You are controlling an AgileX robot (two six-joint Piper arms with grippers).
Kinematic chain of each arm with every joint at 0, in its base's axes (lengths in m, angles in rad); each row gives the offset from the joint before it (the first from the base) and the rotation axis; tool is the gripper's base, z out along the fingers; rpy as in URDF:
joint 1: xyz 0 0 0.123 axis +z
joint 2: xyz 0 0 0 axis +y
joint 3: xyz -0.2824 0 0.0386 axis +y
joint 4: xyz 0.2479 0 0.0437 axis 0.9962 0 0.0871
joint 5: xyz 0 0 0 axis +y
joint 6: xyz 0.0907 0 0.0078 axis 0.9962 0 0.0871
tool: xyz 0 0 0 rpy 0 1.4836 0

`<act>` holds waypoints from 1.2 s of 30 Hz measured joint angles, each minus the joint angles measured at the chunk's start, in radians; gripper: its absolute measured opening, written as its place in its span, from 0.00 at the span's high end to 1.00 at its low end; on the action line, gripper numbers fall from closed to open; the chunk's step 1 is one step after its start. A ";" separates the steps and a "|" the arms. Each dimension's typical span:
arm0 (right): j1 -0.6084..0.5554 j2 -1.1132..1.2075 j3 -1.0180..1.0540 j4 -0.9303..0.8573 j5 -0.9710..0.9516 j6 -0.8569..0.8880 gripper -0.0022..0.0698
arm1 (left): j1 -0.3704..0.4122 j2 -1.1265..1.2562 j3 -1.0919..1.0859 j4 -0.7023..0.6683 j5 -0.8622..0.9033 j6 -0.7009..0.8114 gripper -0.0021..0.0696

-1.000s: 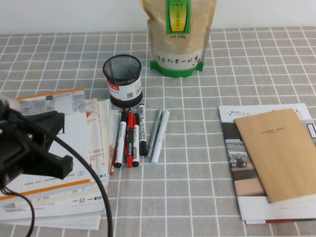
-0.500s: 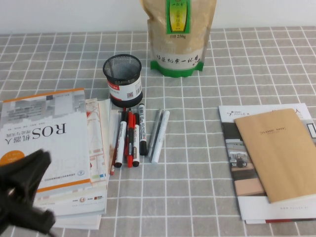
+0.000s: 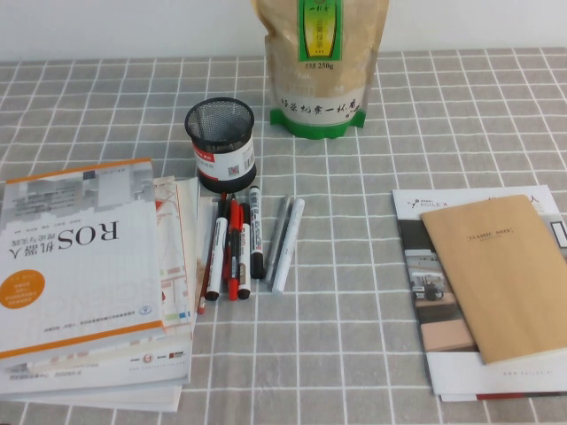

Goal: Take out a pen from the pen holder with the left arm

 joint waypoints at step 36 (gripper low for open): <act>0.000 0.000 0.000 0.000 0.000 0.000 0.99 | 0.052 -0.152 0.033 -0.189 0.356 0.329 0.97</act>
